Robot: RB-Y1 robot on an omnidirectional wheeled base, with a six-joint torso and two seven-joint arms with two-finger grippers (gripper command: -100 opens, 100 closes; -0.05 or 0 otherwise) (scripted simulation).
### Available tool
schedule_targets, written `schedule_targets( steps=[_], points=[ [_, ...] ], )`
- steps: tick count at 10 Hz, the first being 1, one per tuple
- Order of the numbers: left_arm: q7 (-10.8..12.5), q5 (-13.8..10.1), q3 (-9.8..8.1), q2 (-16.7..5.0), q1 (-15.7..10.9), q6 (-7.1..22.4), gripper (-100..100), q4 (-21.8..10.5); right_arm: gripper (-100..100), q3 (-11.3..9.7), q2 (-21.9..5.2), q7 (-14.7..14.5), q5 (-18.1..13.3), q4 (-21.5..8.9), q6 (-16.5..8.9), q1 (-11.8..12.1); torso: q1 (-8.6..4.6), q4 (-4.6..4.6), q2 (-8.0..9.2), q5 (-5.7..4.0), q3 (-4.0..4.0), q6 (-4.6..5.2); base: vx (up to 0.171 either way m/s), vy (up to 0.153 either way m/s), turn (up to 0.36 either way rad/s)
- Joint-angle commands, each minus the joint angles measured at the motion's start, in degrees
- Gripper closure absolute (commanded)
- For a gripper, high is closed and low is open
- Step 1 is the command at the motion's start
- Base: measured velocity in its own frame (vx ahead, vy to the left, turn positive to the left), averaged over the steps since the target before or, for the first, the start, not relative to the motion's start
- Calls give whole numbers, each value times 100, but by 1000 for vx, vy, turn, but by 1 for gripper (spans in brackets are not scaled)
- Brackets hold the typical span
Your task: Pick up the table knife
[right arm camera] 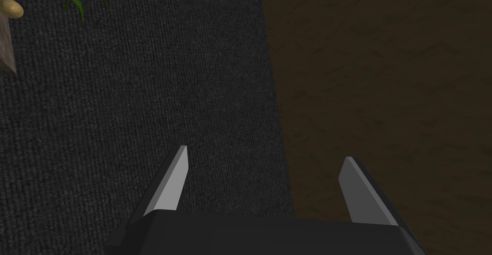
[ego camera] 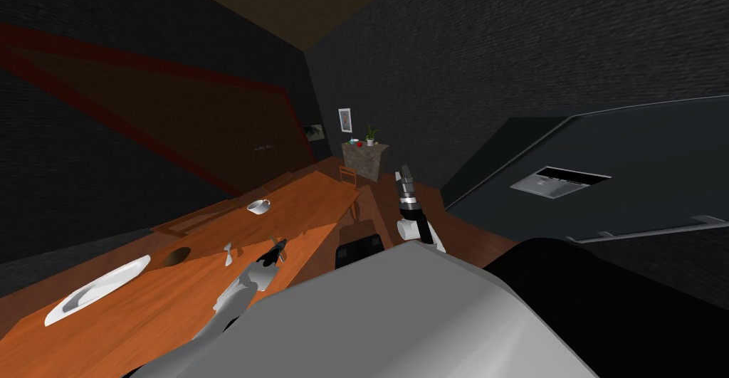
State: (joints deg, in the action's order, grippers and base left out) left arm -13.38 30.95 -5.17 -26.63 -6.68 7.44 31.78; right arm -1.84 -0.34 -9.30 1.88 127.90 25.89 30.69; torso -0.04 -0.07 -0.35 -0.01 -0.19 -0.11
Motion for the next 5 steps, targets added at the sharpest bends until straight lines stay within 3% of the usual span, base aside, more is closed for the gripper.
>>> schedule_targets(
  steps=[1,4,5],
  points=[
    [161,192,-41,-5,115,-127,-100,20,0,0,0,0,0,0,0,0,0,0,0,0,0,0,94,-7,42],
    [518,552,-50,-32,472,-366,-100,195,0,0,0,0,0,0,0,0,3,-1,-7,1,-4,1,112,-10,47],
    [518,552,-50,-32,472,-366,-100,195,0,0,0,0,0,0,0,1,1,-3,-16,0,-9,0,97,-9,38]
  ],
)
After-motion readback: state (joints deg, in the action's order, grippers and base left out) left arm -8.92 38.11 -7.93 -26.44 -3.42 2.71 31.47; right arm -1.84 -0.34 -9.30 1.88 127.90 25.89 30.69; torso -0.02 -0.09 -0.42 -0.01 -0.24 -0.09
